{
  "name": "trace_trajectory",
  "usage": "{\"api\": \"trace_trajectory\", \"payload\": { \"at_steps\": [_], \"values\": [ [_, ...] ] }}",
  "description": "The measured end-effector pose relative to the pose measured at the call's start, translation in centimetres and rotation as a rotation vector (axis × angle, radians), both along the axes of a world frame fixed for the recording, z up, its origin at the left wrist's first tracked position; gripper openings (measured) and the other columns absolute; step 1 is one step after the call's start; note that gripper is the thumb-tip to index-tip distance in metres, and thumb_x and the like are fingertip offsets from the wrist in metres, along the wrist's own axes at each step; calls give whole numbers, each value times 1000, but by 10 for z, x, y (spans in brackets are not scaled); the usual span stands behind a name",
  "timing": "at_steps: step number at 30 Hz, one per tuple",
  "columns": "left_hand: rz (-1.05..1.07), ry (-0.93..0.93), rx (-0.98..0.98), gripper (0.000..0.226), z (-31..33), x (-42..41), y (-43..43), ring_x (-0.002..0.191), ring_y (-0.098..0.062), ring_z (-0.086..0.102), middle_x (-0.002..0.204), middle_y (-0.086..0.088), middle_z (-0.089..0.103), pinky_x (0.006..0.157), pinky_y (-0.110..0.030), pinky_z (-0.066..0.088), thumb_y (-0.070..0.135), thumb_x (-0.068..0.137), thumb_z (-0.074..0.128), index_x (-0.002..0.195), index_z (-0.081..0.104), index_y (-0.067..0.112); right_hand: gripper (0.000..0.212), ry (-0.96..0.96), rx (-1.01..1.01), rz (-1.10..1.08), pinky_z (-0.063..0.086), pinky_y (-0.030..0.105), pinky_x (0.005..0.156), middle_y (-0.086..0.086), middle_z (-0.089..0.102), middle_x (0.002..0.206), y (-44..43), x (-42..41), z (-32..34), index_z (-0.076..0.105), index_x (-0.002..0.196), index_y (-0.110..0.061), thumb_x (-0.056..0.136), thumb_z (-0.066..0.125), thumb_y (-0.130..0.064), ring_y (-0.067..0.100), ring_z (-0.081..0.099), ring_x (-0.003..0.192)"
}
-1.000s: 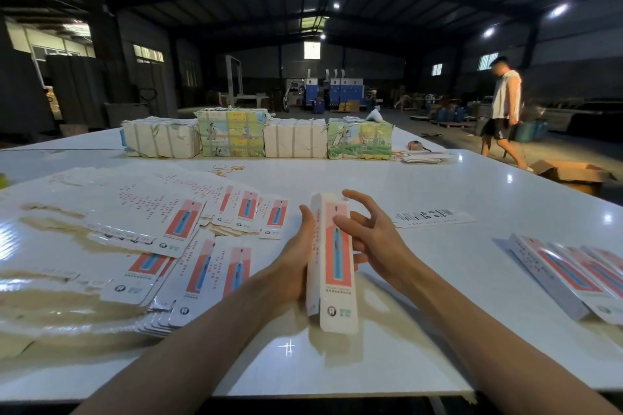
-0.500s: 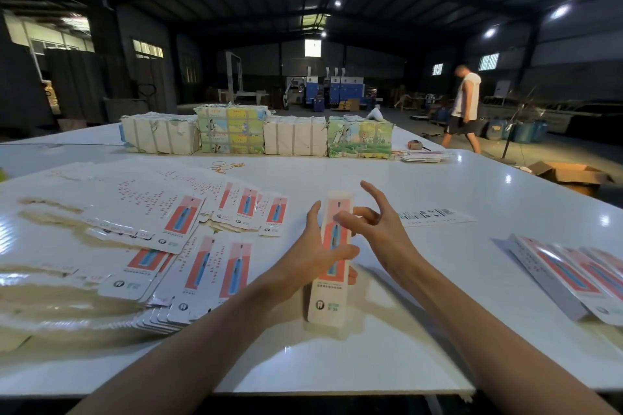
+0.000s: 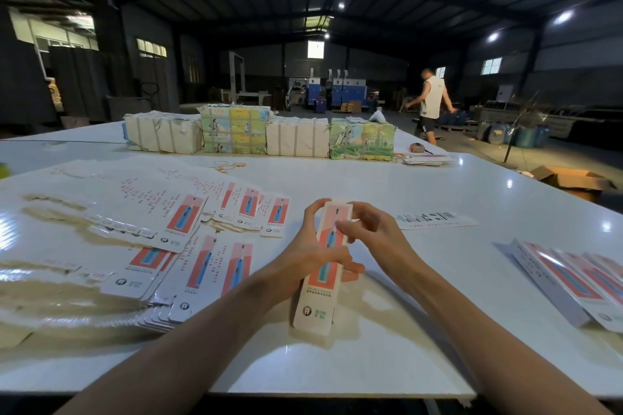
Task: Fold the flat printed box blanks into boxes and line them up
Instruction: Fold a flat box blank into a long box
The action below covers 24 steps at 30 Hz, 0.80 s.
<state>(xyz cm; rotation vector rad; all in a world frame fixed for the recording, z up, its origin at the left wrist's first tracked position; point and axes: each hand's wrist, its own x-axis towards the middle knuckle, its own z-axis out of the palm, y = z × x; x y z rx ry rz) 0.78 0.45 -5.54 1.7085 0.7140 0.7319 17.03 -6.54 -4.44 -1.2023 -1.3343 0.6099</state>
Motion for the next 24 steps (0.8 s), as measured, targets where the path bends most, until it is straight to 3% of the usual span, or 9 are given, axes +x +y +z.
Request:
{"api": "trace_trajectory", "payload": {
  "at_steps": [4,6,8,13,16,19,24],
  "values": [
    [47,46,-37,90,1,-1,-1,87,-21,79,114,-3,67,72,-34,67,16,79,89,141,30,43,9,-4,-94,66,59,24,82,6,78,99,2,0,-2,77,102,-31,93,76,-33,19,74,91],
    [39,69,-51,84,-1,-1,-1,86,-23,80,114,-6,69,77,-39,67,22,81,89,141,31,38,17,13,-136,91,58,22,81,8,78,100,4,1,-5,77,104,-22,90,78,-32,19,76,96],
    [13,72,-91,81,-2,-2,-3,89,-30,80,115,-10,71,84,-49,66,26,82,89,138,32,39,27,12,-165,94,58,23,81,9,79,102,6,3,-7,75,108,-14,88,79,-32,20,77,99],
    [-73,47,-172,80,-1,-6,-1,91,-35,80,110,-10,77,87,-54,64,20,82,88,134,33,46,44,141,-131,56,60,27,78,15,78,99,8,4,-6,67,116,-9,96,75,-47,24,75,85],
    [-170,22,-203,82,-1,-8,0,95,-39,79,103,-1,79,86,-53,65,18,78,88,126,35,58,32,322,-93,4,59,30,67,19,75,85,8,11,-4,57,126,-6,105,66,-27,25,68,68],
    [-185,62,-162,82,-2,-5,-1,96,-34,79,103,-1,78,84,-48,66,24,76,90,125,34,61,18,227,-112,10,58,28,64,22,77,87,6,16,-5,69,120,-2,104,61,-7,24,68,68],
    [-98,79,-112,82,-5,-2,1,87,-29,81,98,2,77,73,-40,66,34,74,91,120,31,67,14,21,4,-59,63,34,72,19,79,85,3,13,-3,71,111,-11,104,60,-4,28,75,73]
  ]
}}
